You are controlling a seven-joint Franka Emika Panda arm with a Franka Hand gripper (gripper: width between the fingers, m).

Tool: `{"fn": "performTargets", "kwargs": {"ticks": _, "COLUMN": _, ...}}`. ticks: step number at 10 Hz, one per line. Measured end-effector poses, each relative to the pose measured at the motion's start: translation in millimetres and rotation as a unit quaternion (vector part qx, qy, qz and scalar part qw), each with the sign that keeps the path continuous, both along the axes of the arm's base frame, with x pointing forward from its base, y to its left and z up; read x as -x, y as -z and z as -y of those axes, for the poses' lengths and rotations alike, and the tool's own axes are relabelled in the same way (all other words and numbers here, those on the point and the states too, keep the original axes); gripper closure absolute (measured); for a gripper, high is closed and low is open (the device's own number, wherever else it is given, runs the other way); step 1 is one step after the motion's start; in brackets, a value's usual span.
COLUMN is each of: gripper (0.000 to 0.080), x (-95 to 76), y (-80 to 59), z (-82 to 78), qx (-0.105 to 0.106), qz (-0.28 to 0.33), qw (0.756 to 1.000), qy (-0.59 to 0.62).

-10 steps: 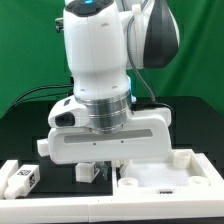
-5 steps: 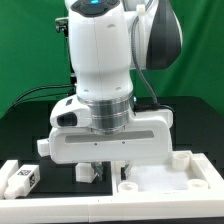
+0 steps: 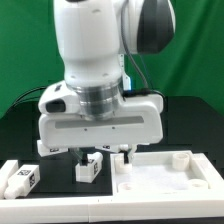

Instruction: Assemble one leg

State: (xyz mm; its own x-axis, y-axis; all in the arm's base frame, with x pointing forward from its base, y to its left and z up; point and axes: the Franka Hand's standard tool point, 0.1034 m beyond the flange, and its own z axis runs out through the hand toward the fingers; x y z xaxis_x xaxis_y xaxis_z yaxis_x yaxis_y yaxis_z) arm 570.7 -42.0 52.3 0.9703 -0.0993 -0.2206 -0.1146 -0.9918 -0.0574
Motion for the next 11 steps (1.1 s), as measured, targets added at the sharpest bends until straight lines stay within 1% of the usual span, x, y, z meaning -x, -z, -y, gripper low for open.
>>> {"fn": "performTargets", "kwargs": {"ticks": 1, "gripper": 0.0153, "x": 4.4, "y": -6.8, "z": 4.3, "qx": 0.001, "qz": -0.008, "qw": 1.0, "qy": 0.002}}
{"fn": "performTargets", "kwargs": {"ticks": 2, "gripper": 0.0153, "x": 4.1, "y": -5.1, "z": 6.8, "qx": 0.001, "qz": -0.002, "qw": 1.0, "qy": 0.003}}
{"fn": "performTargets", "kwargs": {"ticks": 3, "gripper": 0.0151, "x": 4.0, "y": 1.7, "z": 9.2, "qx": -0.003, "qz": 0.019, "qw": 1.0, "qy": 0.004}}
{"fn": "performTargets", "kwargs": {"ticks": 5, "gripper": 0.0151, "x": 5.7, "y": 2.2, "z": 7.3, "qx": -0.004, "qz": 0.015, "qw": 1.0, "qy": 0.002}}
{"fn": "performTargets", "kwargs": {"ticks": 6, "gripper": 0.0151, "x": 9.9, "y": 4.8, "z": 11.7, "qx": -0.007, "qz": 0.002, "qw": 1.0, "qy": 0.001}}
{"fn": "performTargets", "kwargs": {"ticks": 7, "gripper": 0.0151, "x": 13.5, "y": 7.7, "z": 23.6, "qx": -0.006, "qz": -0.022, "qw": 1.0, "qy": 0.01}}
{"fn": "performTargets", "kwargs": {"ticks": 8, "gripper": 0.0151, "x": 11.3, "y": 5.4, "z": 26.4, "qx": -0.003, "qz": -0.034, "qw": 0.999, "qy": 0.01}}
{"fn": "performTargets", "kwargs": {"ticks": 9, "gripper": 0.0151, "x": 11.2, "y": 2.6, "z": 24.4, "qx": -0.002, "qz": -0.045, "qw": 0.999, "qy": 0.008}}
{"fn": "performTargets", "kwargs": {"ticks": 11, "gripper": 0.0151, "x": 10.2, "y": 4.7, "z": 26.5, "qx": -0.001, "qz": -0.06, "qw": 0.998, "qy": 0.03}}
